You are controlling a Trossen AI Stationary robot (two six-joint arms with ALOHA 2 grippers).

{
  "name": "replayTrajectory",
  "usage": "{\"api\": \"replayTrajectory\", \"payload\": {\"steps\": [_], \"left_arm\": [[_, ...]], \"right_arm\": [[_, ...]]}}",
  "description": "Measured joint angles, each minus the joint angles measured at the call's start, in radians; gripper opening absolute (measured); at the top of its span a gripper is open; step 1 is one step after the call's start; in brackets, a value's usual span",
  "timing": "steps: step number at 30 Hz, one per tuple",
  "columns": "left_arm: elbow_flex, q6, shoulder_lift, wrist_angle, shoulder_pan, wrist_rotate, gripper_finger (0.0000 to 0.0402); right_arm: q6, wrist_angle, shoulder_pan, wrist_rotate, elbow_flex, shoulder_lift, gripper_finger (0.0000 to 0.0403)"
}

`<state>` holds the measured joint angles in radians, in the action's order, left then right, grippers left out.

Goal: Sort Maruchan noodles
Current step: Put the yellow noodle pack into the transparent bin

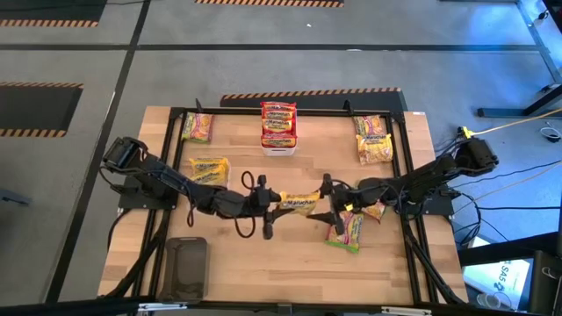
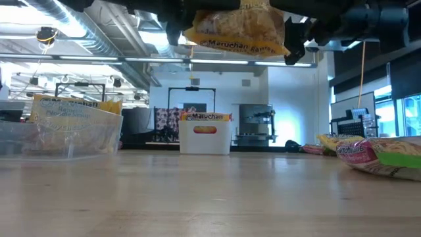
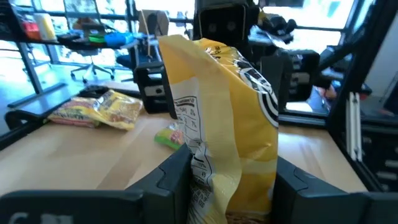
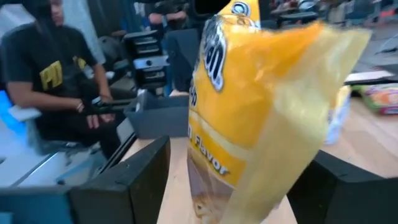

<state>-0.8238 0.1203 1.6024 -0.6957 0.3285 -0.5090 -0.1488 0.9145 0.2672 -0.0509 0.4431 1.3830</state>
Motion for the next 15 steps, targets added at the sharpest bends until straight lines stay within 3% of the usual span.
{"api": "replayTrajectory", "payload": {"steps": [8,15], "left_arm": [[0.000,-0.024,0.000,-0.066,-0.010,0.007,0.0125],[0.000,-0.036,0.000,-0.078,-0.006,0.032,0.0128]], "right_arm": [[0.027,0.047,0.001,-0.044,0.056,0.051,0.0250],[0.087,0.036,0.001,-0.047,0.094,0.074,0.0162]]}}
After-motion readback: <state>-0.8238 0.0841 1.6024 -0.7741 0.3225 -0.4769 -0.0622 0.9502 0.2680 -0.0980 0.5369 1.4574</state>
